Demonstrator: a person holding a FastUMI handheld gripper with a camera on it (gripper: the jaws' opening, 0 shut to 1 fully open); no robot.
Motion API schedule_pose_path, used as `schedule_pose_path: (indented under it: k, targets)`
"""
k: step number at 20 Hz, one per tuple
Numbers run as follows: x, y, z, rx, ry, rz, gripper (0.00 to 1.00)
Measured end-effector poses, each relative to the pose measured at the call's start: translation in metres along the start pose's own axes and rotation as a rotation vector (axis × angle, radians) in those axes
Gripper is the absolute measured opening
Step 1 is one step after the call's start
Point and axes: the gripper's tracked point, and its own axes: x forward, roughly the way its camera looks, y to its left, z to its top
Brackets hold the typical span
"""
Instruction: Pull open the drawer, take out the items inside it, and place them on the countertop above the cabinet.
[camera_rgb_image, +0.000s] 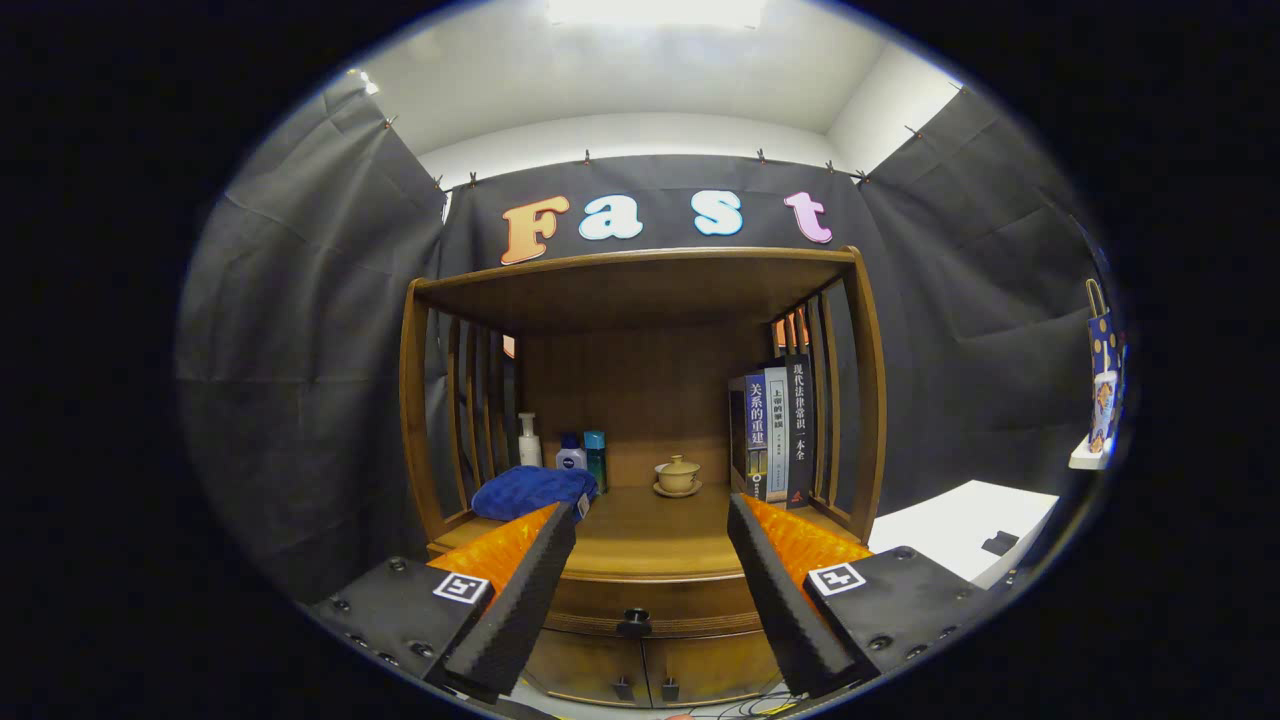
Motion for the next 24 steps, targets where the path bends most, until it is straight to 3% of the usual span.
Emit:
schedule_pose_path:
  k: [4,11,16,19,24]
  targets:
    - [0.019,0.013,-0.027,0.032,0.017,0.036,1.00]
    - [0.070,0.017,-0.144,0.008,0.118,0.043,1.00]
    - [0.091,0.002,-0.223,0.037,0.202,-0.024,1.00]
    - [0.102,0.000,-0.253,0.044,0.252,-0.024,1.00]
    - [0.105,0.008,-0.264,0.050,0.261,-0.005,0.83]
